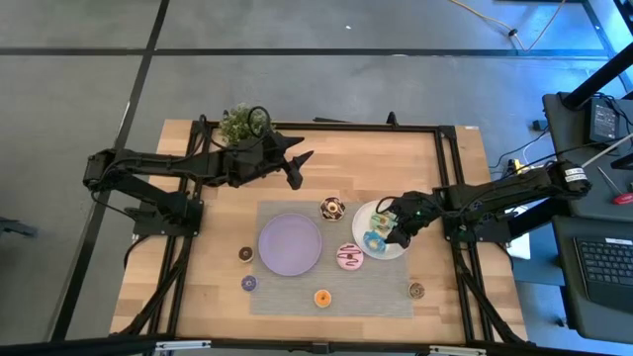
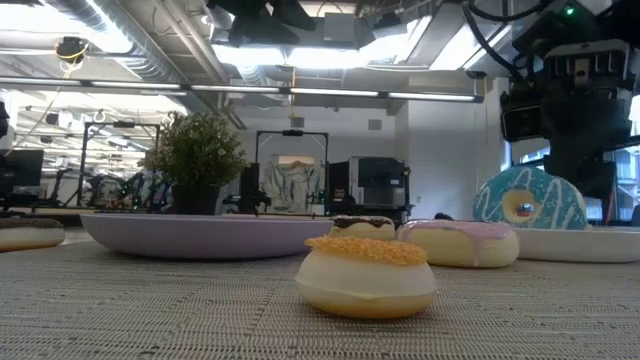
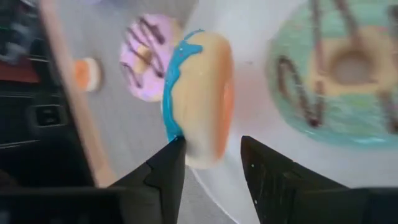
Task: Pick & Place donuts
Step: Put the large blue donut on the white plate
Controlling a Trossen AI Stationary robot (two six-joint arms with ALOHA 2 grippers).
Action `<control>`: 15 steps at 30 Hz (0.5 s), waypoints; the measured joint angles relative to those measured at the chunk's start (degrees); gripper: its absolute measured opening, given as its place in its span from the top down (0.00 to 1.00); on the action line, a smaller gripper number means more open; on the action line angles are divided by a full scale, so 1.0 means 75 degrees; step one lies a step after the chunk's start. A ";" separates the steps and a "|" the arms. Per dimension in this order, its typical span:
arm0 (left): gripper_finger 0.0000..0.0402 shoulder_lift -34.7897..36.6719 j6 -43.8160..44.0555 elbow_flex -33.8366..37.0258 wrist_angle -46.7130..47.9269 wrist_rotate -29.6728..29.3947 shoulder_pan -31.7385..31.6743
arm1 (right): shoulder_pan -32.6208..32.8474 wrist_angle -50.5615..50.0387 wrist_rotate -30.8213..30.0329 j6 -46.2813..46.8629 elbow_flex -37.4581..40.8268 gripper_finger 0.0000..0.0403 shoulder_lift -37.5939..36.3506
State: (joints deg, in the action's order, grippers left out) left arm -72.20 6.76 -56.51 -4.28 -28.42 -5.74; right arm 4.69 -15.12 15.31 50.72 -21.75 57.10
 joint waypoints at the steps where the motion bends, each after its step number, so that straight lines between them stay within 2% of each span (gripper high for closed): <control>1: 0.46 0.0000 -0.0001 0.0000 0.0085 -0.0002 0.0000 | 0.0000 -0.0354 -0.0113 -0.0041 -0.0122 0.61 0.0000; 4: 0.47 0.0000 0.0001 0.0000 0.0329 -0.0003 -0.0001 | 0.0000 -0.1154 -0.0419 -0.0220 -0.0388 0.61 0.0000; 8: 0.46 0.0000 0.0001 0.0000 0.0893 0.0071 0.0001 | 0.0000 -0.1488 -0.0734 -0.0374 -0.0577 0.61 0.0000; 15: 0.46 0.0000 0.0024 0.0000 0.2846 0.1891 0.0001 | 0.0000 -0.1771 -0.0792 -0.0390 -0.0593 0.61 0.0002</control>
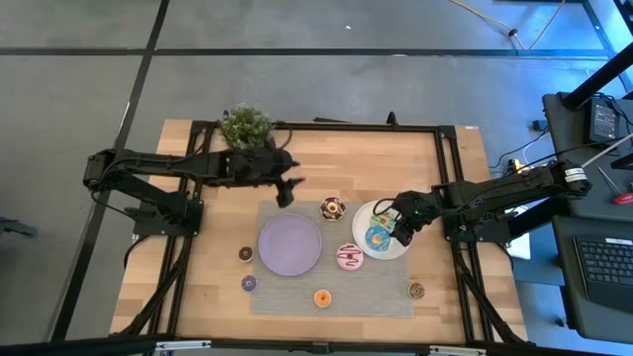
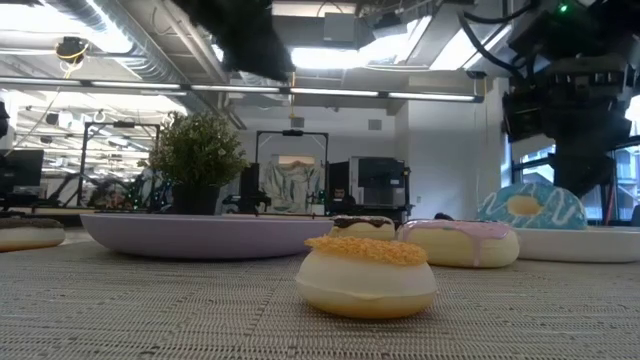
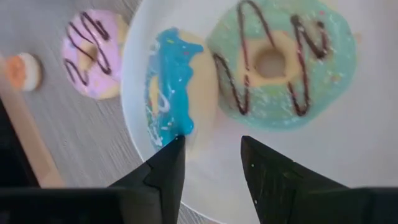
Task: Pick & Place donuts
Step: Put the large blue donut on the white plate, then put the small dark brown donut on the purple plate
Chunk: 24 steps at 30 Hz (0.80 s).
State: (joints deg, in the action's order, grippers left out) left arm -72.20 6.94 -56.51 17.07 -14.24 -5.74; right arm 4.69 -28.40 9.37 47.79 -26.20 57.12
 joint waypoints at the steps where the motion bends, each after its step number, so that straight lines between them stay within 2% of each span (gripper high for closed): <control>1: 0.46 0.0000 0.0005 0.0000 0.0221 0.0220 0.0003 | 0.0000 -0.0104 -0.0002 0.0005 0.0000 0.61 -0.0002; 10: 0.45 0.0000 0.0651 0.0000 0.1702 0.0868 0.0000 | 0.0000 -0.0410 -0.0148 0.0007 0.0000 0.61 0.0001; 16: 0.47 0.0000 0.1993 0.0000 0.3283 0.2097 0.0058 | 0.0000 -0.0584 -0.0531 0.0370 0.0000 0.61 0.0001; 20: 0.49 0.0000 0.2346 0.0000 0.4460 0.2530 0.0436 | -0.0003 -0.0581 -0.0700 0.0414 0.0000 0.61 0.0001; 24: 0.50 -0.0002 0.2571 0.0000 0.5307 0.2524 0.0967 | -0.0003 -0.0581 -0.0776 0.0472 0.0000 0.61 0.0001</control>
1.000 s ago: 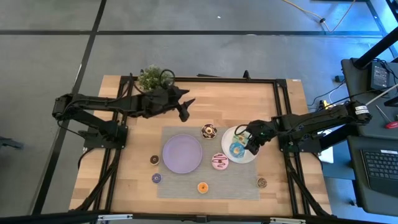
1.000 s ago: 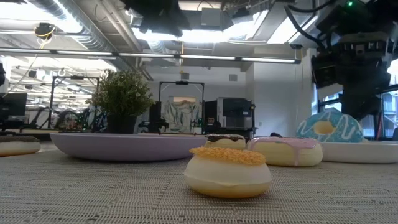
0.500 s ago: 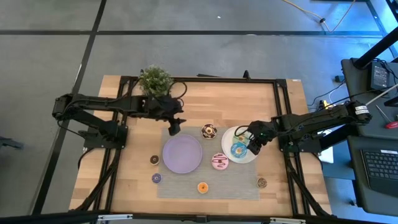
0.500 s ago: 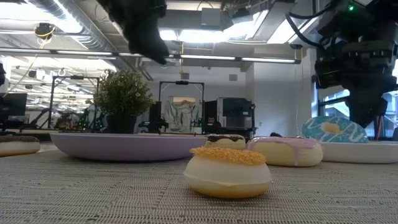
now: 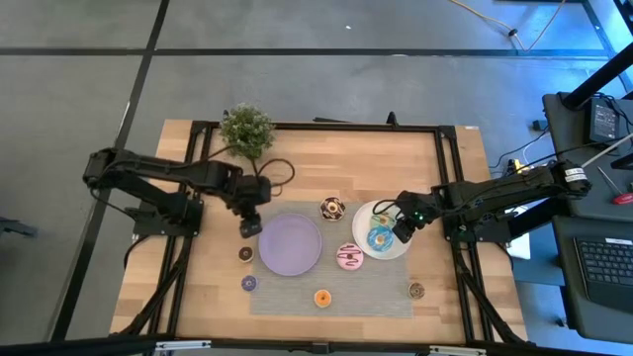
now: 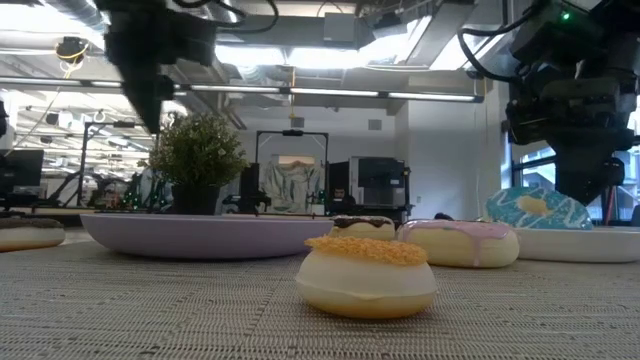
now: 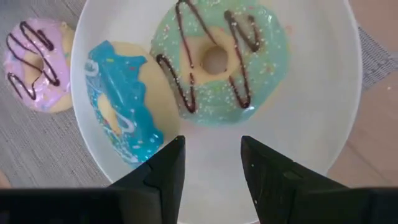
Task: Pick & Place donuts
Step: Put the small dark brown donut on the purple plate
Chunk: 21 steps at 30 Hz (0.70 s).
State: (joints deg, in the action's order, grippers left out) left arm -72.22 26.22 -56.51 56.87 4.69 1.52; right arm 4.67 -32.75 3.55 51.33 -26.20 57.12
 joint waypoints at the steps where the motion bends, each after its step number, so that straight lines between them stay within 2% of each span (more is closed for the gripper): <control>1: 0.50 -0.0003 0.0160 0.0000 0.0094 -0.0002 0.0139 | 0.0000 0.0000 -0.0038 0.0086 0.0000 0.61 0.0000; 9: 0.51 -0.0236 0.2814 0.0000 0.0204 0.0064 0.0816 | 0.0000 0.0006 -0.0218 0.0496 0.0000 0.61 0.0000; 17: 0.51 -0.1314 0.3337 0.0000 0.0485 0.0131 0.1309 | 0.0000 0.0006 -0.0215 0.0412 0.0000 0.61 0.0000; 21: 0.51 -0.1849 0.3232 0.0000 0.0494 0.0163 0.1543 | 0.0000 -0.0006 -0.0249 0.0466 0.0000 0.61 0.0000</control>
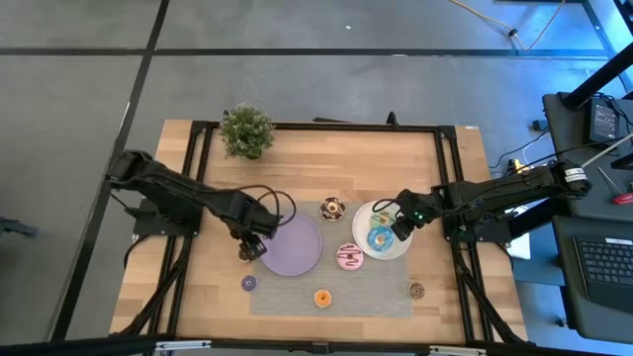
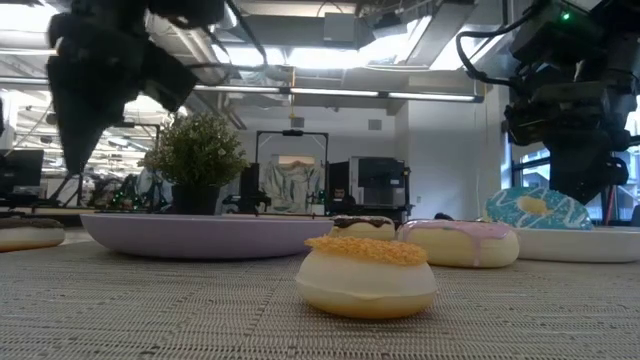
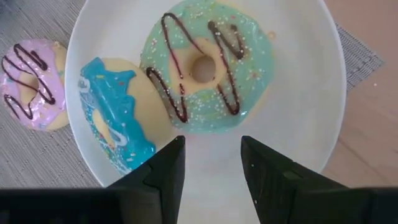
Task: Pick & Place donuts
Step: Put the small dark brown donut on the purple plate
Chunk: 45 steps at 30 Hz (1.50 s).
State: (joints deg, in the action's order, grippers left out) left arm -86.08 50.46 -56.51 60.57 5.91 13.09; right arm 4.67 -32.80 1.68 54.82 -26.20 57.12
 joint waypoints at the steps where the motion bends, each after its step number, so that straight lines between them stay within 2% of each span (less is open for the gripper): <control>1: 0.52 -0.0113 -0.0068 0.0000 -0.0002 0.0085 0.0042 | 0.0000 0.0000 -0.0013 -0.0005 0.0000 0.61 0.0000; 9: 0.58 -0.0760 -0.0207 0.0024 -0.0027 0.0291 0.0200 | 0.0000 -0.0006 -0.0074 -0.0155 0.0000 0.61 0.0000; 19: 0.66 -0.0857 0.0393 0.0863 -0.0838 0.0804 0.0200 | 0.0000 -0.0016 -0.0074 -0.0155 0.0000 0.61 0.0000; 26: 0.68 -0.0643 0.0426 0.0857 -0.0702 0.0778 0.0186 | 0.0000 -0.0069 -0.0074 -0.0151 0.0000 0.61 0.0000; 30: 0.68 -0.0209 0.0755 0.0857 -0.0530 0.0769 0.0186 | 0.0000 -0.0209 -0.0074 -0.0151 0.0000 0.61 0.0000; 34: 0.68 0.0161 0.1044 0.0857 -0.1142 0.0648 0.0241 | 0.0000 -0.0356 -0.0074 -0.0151 0.0000 0.61 0.0000; 38: 0.69 0.0044 0.1072 0.0854 -0.1705 0.0461 0.0350 | 0.0000 -0.0388 -0.0074 -0.0148 0.0000 0.61 0.0000; 45: 0.71 -0.0375 0.1118 0.0857 -0.1358 0.0397 0.0617 | 0.0000 -0.0376 -0.0030 -0.0120 0.0000 0.61 0.0000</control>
State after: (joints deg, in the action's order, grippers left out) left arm -88.90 58.85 -50.09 50.39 8.89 17.72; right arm 4.67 -35.62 1.46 53.92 -26.20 57.12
